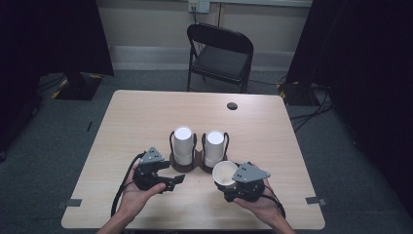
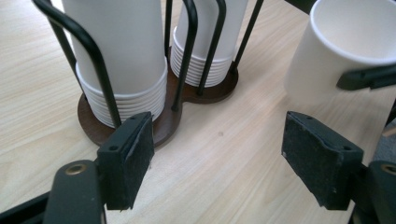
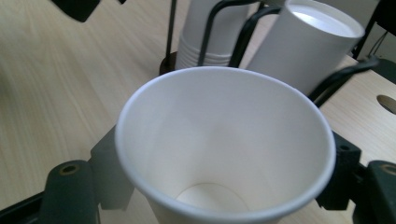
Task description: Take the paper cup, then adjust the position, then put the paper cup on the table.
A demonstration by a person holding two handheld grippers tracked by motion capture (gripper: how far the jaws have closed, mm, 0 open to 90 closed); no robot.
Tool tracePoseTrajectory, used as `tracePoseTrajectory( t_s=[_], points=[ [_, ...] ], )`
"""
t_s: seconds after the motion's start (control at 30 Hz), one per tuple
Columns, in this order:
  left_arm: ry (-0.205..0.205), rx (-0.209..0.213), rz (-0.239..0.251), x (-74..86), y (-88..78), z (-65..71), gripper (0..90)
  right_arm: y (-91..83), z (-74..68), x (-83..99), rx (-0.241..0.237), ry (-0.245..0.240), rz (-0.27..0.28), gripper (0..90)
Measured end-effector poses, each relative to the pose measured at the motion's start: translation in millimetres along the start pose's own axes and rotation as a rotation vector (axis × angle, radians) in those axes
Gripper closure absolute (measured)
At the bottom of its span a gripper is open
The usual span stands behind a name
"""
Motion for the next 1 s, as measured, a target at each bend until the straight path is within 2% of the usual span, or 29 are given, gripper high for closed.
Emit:
tracePoseTrajectory(
  t_s=[0.1,0.2,0.3,0.47,0.53,0.6,0.67,0.73,0.93,1.0],
  points=[
    [-0.004,-0.006,-0.024,4.6,0.2,-3.5,25.1,-2.2,8.5,2.1,0.018,0.033,0.010,23.5],
    [-0.020,-0.008,-0.008,8.5,-2.1,-6.3,25.1,-3.6,14.0,4.0,0.022,0.064,0.019,23.7],
    [-0.007,-0.024,0.000,12.5,-4.8,-7.5,22.6,-6.8,17.2,4.1,0.037,0.074,0.027,23.7],
    [0.037,-0.063,-0.010,17.2,-7.6,-5.7,20.7,-12.1,26.4,4.5,0.063,0.107,0.044,23.8],
    [0.039,-0.051,0.015,16.7,-9.8,-4.2,20.5,-13.5,32.1,5.2,0.081,0.127,0.047,23.8],
    [0.036,-0.058,0.030,17.0,-11.7,-3.8,19.5,-14.7,39.5,6.0,0.105,0.146,0.059,24.3],
    [0.022,-0.068,0.033,17.7,-11.8,-5.1,19.3,-15.3,45.5,6.2,0.113,0.173,0.065,24.4],
    [0.024,-0.077,0.028,18.6,-11.7,-7.2,19.3,-15.4,49.8,6.2,0.128,0.179,0.067,24.4],
    [0.000,-0.064,0.041,24.6,-10.9,-9.9,17.9,-9.0,69.6,6.5,0.160,0.223,0.062,24.4],
    [-0.007,-0.038,0.051,25.1,-10.2,-9.3,17.9,-6.8,76.0,6.1,0.171,0.242,0.069,24.4]
  ],
)
Point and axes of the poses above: each handheld gripper's, and its own axes: y roughly forward along the jaws, x roughly out of its underside, z roughly to its right, the point moved 4 cm from there along y, roughly forward along the jaws, and after that the axes turned 9 degrees about y, right-handed, at the moved point
